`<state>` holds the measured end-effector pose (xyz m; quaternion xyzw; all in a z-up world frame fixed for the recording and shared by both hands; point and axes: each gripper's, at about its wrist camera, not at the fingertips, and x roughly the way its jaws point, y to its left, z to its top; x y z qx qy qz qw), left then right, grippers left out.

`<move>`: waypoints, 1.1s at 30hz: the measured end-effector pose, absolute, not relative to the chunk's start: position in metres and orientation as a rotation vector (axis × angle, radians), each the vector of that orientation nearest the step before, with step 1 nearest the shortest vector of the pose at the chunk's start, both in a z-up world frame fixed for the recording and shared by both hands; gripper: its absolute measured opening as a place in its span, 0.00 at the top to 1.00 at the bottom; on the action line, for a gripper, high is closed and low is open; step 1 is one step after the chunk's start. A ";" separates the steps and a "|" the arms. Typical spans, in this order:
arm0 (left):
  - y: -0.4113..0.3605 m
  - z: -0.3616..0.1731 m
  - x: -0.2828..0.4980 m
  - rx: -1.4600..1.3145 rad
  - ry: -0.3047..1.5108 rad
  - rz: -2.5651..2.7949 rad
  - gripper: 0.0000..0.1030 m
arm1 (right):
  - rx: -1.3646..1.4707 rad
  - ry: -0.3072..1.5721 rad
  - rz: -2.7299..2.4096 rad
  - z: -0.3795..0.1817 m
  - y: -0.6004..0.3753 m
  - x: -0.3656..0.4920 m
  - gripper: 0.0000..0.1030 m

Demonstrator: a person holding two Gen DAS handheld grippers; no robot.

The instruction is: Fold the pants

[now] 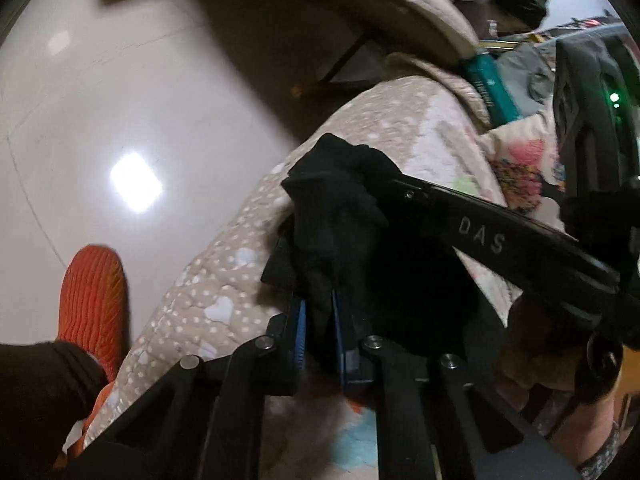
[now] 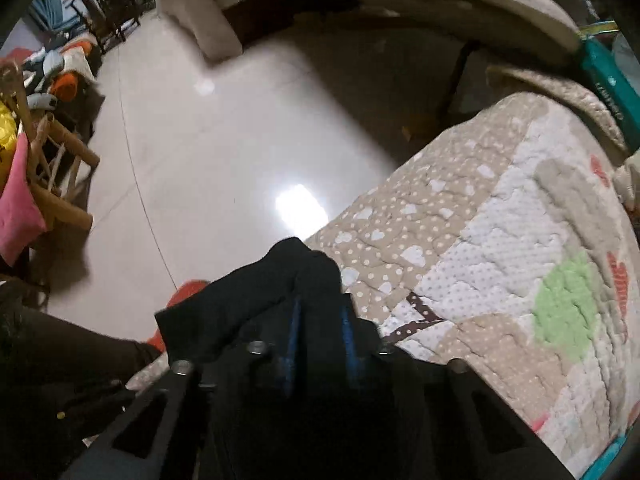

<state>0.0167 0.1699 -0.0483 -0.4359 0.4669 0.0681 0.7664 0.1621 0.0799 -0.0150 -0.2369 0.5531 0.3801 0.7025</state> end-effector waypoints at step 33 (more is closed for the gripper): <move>0.113 0.011 0.029 -0.741 0.897 -0.100 0.48 | 0.089 0.962 0.390 0.094 -0.238 0.117 0.53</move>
